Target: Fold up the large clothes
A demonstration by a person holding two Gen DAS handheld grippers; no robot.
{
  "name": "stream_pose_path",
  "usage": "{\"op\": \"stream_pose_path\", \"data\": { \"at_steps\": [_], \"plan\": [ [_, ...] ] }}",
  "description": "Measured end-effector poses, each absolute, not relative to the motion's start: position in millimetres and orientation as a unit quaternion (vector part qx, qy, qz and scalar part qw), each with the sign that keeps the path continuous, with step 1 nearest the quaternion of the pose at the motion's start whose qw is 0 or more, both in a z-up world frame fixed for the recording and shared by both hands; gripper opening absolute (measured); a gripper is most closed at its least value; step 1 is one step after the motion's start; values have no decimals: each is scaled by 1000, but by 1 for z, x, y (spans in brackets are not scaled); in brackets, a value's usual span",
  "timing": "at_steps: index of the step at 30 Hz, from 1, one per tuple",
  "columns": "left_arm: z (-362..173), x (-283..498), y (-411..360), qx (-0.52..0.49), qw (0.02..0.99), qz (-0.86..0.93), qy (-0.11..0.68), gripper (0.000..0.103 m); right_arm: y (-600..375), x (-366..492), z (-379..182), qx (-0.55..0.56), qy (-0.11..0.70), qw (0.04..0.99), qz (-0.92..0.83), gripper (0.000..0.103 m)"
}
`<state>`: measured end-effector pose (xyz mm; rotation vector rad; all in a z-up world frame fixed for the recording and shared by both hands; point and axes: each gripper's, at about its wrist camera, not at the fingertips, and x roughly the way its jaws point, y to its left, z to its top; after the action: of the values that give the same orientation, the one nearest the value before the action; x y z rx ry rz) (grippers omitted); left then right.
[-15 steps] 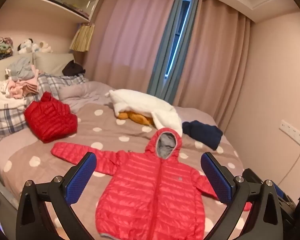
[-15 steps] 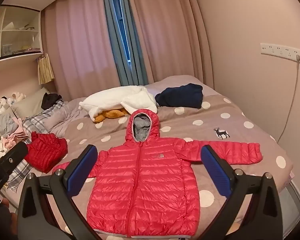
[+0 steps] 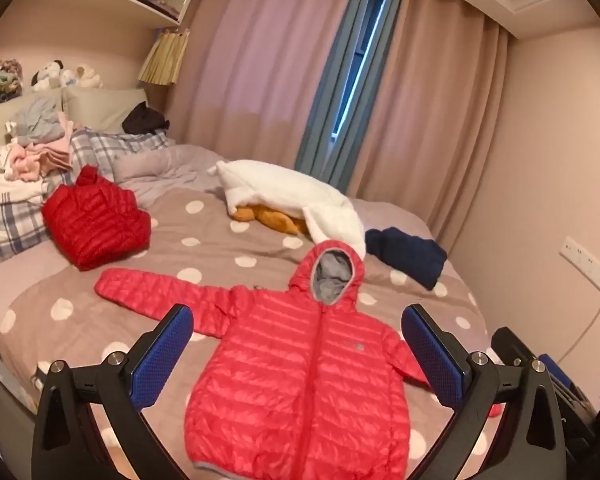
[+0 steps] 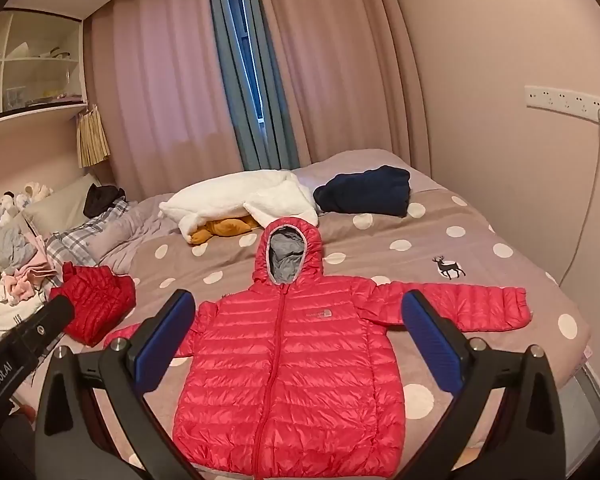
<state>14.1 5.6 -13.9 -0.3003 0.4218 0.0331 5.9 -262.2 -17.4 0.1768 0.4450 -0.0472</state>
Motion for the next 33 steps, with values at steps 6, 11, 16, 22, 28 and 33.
{"op": "stream_pose_path", "data": {
  "at_steps": [6, 11, 16, 22, 28, 33],
  "plan": [
    [-15, 17, 6, -150, 966, 14, 209, 103, -262, 5, -15, 90, 220, 971, -23, 103],
    [-17, 19, 5, -153, 965, 9, 211, 103, -260, 3, -14, 87, 219, 972, -19, 103],
    [-19, 16, 6, -153, 966, 13, 209, 103, -261, 1, -13, 85, 219, 972, -23, 103],
    [-19, 14, 6, -149, 967, 33, 206, 103, -263, 1, -12, 89, 219, 972, -22, 103],
    [-18, 11, 8, -153, 966, 43, 202, 103, -264, 1, -9, 89, 220, 971, -24, 103],
    [-17, 12, 8, -156, 965, 31, 207, 103, -263, -1, -9, 88, 219, 972, -22, 103]
  ]
}}
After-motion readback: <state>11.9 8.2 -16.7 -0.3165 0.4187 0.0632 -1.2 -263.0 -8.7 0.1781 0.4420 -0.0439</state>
